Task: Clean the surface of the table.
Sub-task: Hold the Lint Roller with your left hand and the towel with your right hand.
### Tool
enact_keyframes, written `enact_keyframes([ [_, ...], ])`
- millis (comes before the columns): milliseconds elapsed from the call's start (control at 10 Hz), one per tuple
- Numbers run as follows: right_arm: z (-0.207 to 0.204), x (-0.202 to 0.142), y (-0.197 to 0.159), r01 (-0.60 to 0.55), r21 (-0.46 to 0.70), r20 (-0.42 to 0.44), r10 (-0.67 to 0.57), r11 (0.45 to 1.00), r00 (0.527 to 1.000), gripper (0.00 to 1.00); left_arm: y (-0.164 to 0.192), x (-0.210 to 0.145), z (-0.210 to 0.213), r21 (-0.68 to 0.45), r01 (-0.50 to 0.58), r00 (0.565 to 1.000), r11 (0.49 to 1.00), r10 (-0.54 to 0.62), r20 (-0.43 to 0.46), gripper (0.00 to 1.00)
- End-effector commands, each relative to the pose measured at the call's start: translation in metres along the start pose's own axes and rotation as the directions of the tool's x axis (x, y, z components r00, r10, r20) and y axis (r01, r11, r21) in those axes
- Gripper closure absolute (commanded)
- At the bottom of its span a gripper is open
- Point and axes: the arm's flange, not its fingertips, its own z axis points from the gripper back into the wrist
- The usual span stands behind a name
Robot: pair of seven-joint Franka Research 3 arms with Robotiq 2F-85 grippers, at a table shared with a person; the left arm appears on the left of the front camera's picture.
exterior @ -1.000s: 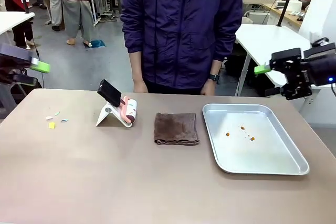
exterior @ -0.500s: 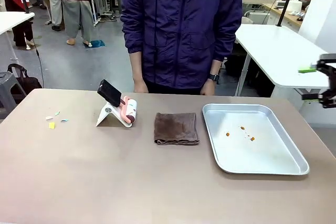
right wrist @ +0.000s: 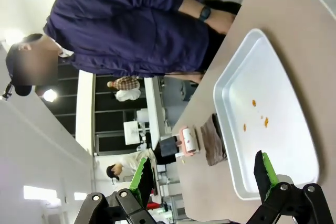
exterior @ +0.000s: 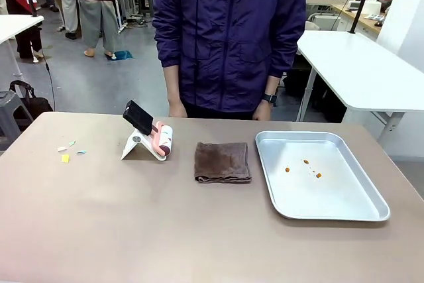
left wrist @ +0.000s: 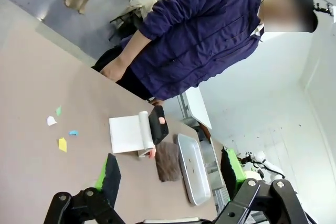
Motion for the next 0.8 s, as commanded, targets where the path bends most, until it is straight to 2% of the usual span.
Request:
enact_keyframes([
  [0, -0.0062, -0.0024, 0.0093, 0.007, 0.003, -0.015, -0.007, 1.000, 1.000, 0.00, 0.0046, -0.0012, 0.0110, -0.030, 0.014, 1.000, 0.999, -0.014, -0.002, 0.00],
  [600, -0.0062, -0.0024, 0.0093, 0.007, 0.003, -0.015, -0.007, 1.000, 1.000, 0.00, 0.0046, -0.0012, 0.0110, -0.030, 0.014, 1.000, 0.999, -0.014, -0.002, 0.00],
  [700, -0.0078, -0.0033, 0.0054, -0.012, -0.018, -0.026, 0.011, 1.000, 1.000, 0.00, 0.0025, -0.0037, 0.0136, -0.010, -0.014, 1.000, 1.000, 0.014, -0.019, 0.00],
])
